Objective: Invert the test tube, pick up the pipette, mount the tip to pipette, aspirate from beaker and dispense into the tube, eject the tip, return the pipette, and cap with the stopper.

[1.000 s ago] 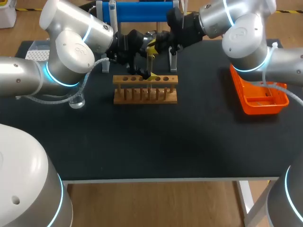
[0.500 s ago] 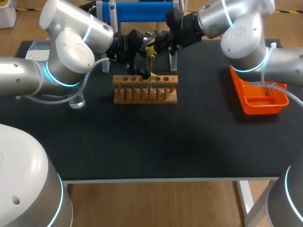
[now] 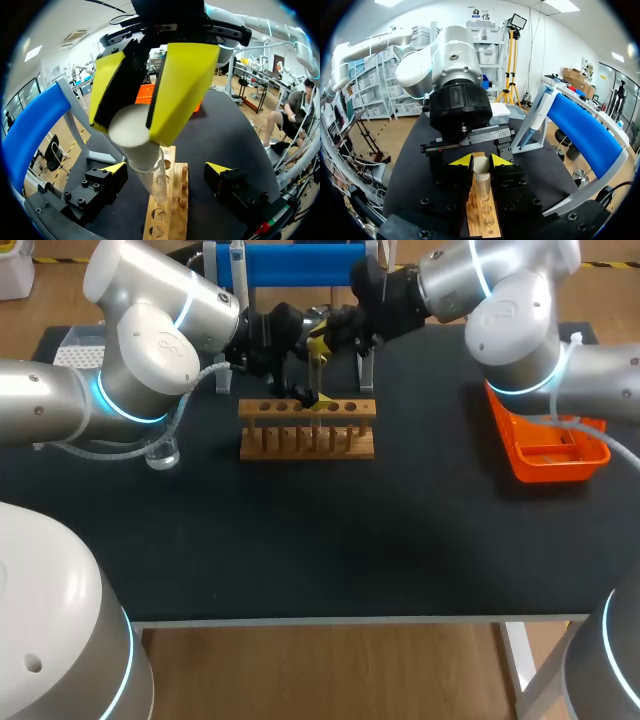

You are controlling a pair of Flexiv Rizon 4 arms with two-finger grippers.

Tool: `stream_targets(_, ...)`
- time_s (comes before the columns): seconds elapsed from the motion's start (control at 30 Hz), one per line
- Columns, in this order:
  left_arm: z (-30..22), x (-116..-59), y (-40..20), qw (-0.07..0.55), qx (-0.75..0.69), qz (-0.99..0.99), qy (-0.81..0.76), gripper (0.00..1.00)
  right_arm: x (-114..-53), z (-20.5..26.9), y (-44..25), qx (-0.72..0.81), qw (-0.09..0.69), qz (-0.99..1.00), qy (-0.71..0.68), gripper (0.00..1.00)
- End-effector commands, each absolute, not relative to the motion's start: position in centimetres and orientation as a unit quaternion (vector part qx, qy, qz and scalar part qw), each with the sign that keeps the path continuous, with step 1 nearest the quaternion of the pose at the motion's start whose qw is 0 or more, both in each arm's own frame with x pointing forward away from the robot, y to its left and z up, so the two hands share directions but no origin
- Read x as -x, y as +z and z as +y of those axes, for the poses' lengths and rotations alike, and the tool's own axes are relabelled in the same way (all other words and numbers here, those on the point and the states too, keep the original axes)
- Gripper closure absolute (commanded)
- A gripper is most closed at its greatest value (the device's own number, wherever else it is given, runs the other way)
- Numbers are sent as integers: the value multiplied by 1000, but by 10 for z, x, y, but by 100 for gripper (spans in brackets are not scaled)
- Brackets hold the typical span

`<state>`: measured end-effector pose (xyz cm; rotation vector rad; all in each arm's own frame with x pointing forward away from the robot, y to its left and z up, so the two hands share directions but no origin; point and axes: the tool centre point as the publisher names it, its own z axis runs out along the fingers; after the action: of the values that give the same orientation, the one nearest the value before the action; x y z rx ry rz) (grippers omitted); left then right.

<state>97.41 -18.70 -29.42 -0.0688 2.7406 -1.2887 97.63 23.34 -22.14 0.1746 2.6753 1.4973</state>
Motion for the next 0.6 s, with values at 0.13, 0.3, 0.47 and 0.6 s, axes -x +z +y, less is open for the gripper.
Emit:
stream_targets(0.13,-187,-975,-294,54,22,904,-424,0,-976,233,-224,-58,35,872,485,100)
stream_targets(0.3,-187,-975,-294,54,22,904,-424,0,-975,233,-228,-60,33,873,484,100)
stream_targets(0.47,-187,-975,-294,54,22,904,-424,0,-975,232,-232,-61,31,873,482,100)
stream_targets(0.6,-187,-975,-294,54,22,904,-424,0,-974,230,-237,-63,29,874,481,100)
